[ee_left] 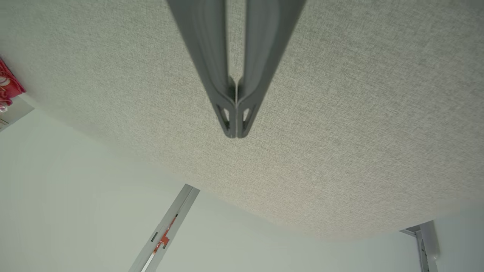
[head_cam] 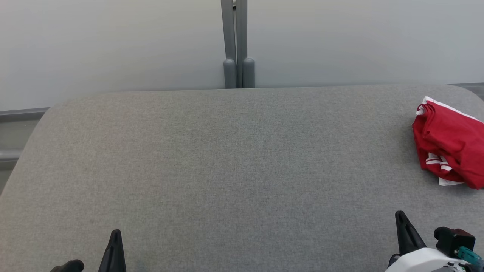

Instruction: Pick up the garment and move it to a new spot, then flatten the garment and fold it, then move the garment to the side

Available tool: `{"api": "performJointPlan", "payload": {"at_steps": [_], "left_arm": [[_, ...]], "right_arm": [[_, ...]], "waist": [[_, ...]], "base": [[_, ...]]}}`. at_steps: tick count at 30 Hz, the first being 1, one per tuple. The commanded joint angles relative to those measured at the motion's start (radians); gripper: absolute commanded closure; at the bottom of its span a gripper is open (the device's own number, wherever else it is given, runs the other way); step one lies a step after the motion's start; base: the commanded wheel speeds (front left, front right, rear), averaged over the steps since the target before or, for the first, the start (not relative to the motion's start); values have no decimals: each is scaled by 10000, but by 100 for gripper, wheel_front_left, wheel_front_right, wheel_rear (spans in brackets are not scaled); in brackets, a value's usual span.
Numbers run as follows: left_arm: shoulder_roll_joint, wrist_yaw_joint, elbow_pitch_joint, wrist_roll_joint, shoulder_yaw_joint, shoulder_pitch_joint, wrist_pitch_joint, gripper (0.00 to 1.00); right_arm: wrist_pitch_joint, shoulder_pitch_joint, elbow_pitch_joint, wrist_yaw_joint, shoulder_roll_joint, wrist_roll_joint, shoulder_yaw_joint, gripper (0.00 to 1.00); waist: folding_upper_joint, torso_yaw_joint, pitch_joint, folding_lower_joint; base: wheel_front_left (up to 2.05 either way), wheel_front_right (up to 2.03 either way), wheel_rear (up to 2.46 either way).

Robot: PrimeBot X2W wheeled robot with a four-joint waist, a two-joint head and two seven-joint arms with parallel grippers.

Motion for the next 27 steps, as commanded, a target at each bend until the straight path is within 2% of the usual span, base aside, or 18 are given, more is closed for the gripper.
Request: {"api": "performJointPlan", "payload": {"at_steps": [1, 11, 27], "left_arm": [[27, -52, -136, -397, 64, -345, 83, 100], [35, -85, -95, -2081, 207, -704, 530, 100], [46, -125, -37, -4202, 375, -1156, 1086, 100]], "right_arm": [[78, -315, -193, -3, -40, 508, -26, 100], [499, -585, -244, -5, -20, 2541, -59, 100], [1048, -943, -290, -7, 7, 5081, -115, 100]], "waist": [[0, -7, 7, 0], [0, -58, 54, 0], [0, -132, 123, 0]], "base": [[0, 0, 0], [0, 0, 0], [0, 0, 0]]}}
